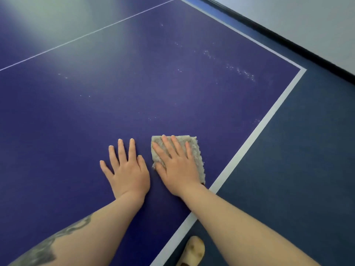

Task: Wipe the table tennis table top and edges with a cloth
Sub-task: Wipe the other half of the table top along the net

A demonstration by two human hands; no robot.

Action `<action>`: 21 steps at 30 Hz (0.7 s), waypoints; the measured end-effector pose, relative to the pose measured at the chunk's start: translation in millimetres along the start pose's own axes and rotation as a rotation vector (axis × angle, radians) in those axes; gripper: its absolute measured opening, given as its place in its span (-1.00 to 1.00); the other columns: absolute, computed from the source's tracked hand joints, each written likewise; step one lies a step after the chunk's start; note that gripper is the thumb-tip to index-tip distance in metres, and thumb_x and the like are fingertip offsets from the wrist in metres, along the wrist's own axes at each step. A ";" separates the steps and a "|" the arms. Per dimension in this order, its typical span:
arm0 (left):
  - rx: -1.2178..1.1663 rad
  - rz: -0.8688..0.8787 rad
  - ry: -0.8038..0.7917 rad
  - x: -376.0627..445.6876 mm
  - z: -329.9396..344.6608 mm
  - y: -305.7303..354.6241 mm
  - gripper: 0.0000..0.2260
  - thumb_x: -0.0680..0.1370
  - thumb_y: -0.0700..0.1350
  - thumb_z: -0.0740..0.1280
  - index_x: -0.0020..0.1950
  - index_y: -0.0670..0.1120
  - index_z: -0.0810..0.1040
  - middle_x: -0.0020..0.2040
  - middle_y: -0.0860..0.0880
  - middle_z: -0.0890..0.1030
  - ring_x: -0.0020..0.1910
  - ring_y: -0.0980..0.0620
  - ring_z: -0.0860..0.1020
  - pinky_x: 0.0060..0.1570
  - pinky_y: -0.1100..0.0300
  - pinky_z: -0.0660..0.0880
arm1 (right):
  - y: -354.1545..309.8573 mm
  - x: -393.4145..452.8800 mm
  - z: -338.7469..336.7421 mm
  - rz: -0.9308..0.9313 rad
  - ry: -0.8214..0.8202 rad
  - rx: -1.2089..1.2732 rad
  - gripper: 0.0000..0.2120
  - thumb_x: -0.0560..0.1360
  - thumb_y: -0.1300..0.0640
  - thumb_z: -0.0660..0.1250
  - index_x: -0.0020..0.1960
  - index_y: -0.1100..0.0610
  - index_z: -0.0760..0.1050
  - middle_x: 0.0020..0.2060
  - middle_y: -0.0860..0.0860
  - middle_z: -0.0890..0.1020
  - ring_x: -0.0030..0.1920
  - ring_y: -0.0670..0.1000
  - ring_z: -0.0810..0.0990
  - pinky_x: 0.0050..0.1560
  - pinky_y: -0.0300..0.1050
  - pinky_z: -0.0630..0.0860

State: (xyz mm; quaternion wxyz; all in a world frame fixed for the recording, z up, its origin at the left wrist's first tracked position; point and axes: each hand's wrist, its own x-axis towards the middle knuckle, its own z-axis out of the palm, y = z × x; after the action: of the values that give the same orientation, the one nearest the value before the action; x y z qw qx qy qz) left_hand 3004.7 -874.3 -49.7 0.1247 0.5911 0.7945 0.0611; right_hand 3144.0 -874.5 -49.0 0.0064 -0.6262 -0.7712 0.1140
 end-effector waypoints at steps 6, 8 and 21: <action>0.016 -0.014 0.009 -0.4 1.1 -0.3 -0.51 0.65 0.05 -0.07 0.60 0.13 -0.04 0.61 0.03 -0.04 0.58 -0.03 -0.16 0.50 -0.18 -0.18 | 102.6 -13.1 -19.6 0.597 0.081 -0.005 -0.45 0.65 -0.14 -0.22 0.61 -0.09 -0.22 0.62 -0.01 -0.08 0.60 0.06 -0.15 0.56 0.19 -0.18; 0.012 -0.019 0.013 -0.3 0.4 1.4 -0.51 0.65 0.04 -0.05 0.60 0.12 -0.01 0.61 0.02 0.00 0.58 -0.03 -0.13 0.50 -0.19 -0.16 | 86.7 -46.0 -8.1 0.602 0.175 0.021 -0.42 0.62 -0.14 -0.20 0.61 -0.06 -0.11 0.61 0.04 0.05 0.60 0.10 -0.04 0.55 0.23 -0.07; -0.001 -0.038 0.038 0.0 1.6 2.7 -0.51 0.65 0.04 0.01 0.59 0.12 0.05 0.60 0.02 0.06 0.58 -0.02 -0.09 0.50 -0.16 -0.16 | 124.8 29.8 -28.9 0.476 0.064 -0.039 -0.43 0.67 -0.14 -0.10 0.62 -0.08 -0.18 0.62 -0.03 -0.10 0.60 0.06 -0.15 0.52 0.15 -0.29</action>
State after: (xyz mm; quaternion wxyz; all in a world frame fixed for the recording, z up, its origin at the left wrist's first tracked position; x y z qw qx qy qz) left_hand 3007.7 -873.6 -50.5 0.1110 0.5745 0.8079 0.0704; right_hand 3262.4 -817.1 -47.8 -0.0083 -0.7938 -0.6032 0.0776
